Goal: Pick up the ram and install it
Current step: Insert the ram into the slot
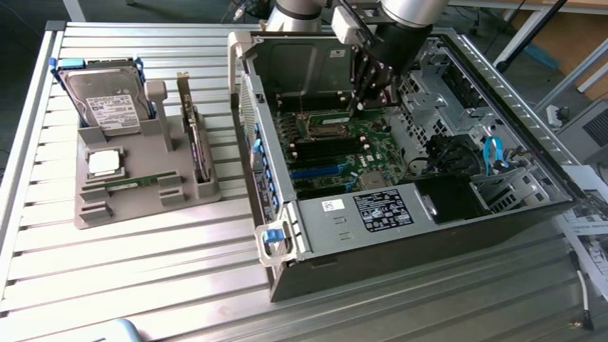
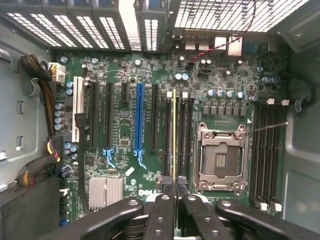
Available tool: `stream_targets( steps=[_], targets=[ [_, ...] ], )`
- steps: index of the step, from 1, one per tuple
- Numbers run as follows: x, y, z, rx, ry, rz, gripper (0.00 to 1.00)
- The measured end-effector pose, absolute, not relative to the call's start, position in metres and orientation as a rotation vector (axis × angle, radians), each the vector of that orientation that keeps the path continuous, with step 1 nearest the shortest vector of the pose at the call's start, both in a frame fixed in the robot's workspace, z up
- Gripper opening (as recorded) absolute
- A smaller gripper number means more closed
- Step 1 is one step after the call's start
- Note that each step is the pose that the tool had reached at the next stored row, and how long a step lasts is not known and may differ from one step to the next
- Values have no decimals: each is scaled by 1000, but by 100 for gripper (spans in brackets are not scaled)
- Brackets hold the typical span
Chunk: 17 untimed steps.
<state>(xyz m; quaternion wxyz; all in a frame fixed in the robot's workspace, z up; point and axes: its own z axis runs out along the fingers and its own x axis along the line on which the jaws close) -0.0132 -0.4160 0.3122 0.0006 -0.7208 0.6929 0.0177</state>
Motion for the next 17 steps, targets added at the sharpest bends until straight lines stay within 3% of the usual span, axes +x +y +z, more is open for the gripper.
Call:
stream_targets(
  steps=[17],
  targets=[
    [-13, -416, 286, -2264, 2176, 56, 12]
  ],
)
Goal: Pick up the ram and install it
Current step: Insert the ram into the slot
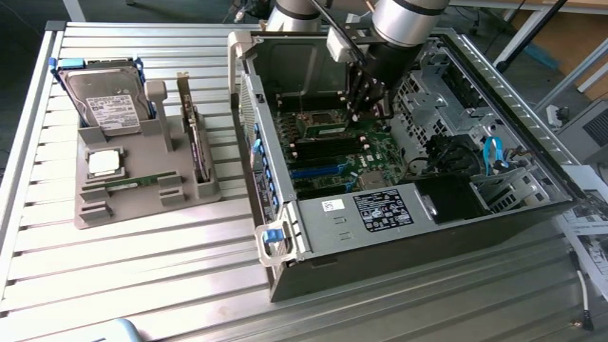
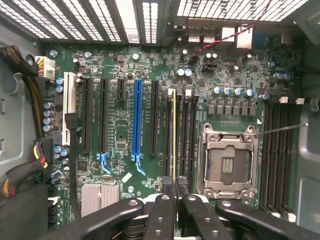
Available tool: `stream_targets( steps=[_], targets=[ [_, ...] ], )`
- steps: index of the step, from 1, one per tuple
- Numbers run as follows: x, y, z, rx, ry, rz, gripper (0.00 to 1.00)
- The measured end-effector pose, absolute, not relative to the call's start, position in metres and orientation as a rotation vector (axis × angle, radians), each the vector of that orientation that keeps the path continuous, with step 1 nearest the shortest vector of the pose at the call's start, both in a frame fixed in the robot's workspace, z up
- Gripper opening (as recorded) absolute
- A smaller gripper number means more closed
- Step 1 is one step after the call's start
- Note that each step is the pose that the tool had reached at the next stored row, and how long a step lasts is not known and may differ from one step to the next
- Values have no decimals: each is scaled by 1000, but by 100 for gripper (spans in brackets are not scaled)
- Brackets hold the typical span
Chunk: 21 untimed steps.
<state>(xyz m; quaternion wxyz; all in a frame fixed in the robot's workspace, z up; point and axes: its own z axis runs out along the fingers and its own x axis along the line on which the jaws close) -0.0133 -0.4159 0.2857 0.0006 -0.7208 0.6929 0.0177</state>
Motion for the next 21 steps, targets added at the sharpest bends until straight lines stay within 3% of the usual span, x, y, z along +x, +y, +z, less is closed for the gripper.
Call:
stream_targets(
  steps=[21],
  targets=[
    [-13, -409, 281, -2263, 2176, 56, 12]
  ],
)
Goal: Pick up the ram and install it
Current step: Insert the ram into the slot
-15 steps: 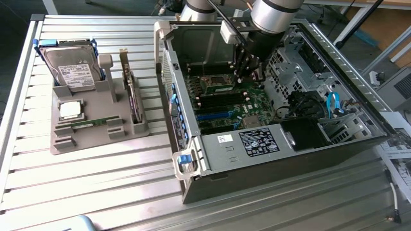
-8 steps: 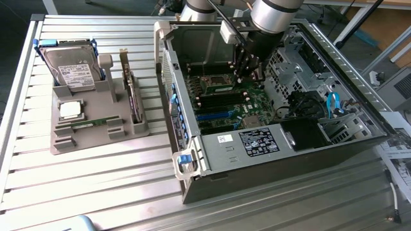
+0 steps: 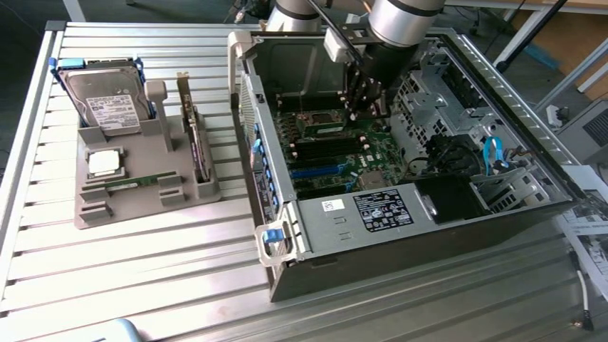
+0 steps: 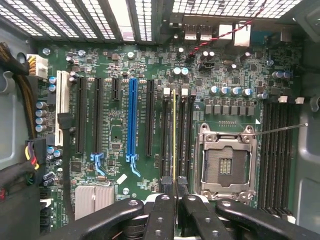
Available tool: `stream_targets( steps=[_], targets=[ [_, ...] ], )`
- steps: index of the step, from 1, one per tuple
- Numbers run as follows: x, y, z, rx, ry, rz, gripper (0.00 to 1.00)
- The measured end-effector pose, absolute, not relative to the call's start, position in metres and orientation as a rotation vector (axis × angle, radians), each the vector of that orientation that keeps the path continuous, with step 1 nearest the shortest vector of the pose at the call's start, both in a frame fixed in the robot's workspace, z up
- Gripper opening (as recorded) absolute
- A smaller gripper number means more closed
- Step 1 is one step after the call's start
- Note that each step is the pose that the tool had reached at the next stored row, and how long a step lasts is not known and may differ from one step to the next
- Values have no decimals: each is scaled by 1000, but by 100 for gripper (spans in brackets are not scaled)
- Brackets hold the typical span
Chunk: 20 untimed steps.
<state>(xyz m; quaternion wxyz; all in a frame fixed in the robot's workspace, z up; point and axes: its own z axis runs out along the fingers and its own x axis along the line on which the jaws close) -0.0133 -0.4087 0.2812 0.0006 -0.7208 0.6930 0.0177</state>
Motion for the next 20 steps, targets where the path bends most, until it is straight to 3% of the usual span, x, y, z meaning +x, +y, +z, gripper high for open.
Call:
stream_targets(
  steps=[20],
  targets=[
    [-13, -408, 278, -2263, 2176, 56, 12]
  ],
)
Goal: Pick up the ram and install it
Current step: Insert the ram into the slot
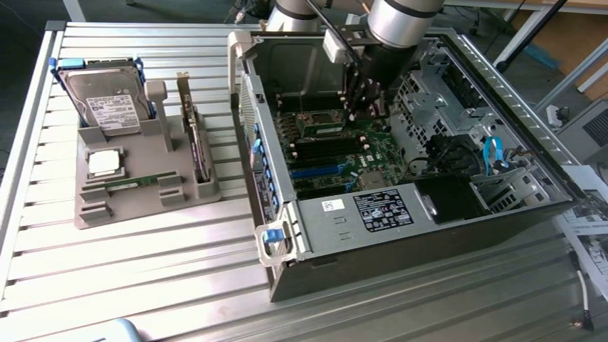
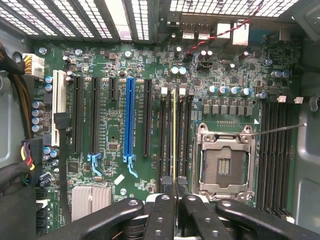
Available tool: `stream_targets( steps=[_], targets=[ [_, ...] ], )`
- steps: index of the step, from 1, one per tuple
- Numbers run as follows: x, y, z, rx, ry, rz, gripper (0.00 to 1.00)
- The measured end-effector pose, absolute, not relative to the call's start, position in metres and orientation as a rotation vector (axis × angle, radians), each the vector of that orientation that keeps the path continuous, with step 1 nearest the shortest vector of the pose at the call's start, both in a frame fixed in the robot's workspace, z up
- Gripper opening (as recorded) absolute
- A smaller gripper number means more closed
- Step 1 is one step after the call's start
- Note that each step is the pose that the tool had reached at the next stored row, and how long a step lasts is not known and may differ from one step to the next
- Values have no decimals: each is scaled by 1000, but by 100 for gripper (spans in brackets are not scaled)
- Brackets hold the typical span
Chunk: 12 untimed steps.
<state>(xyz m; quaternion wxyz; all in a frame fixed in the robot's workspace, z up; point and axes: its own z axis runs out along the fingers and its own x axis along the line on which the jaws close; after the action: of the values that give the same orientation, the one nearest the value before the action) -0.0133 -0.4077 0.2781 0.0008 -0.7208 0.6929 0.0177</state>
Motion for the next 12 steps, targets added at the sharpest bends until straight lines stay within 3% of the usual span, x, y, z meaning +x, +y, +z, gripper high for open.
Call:
stream_targets(
  steps=[12],
  targets=[
    [-13, -408, 269, -2263, 2176, 54, 12]
  ],
)
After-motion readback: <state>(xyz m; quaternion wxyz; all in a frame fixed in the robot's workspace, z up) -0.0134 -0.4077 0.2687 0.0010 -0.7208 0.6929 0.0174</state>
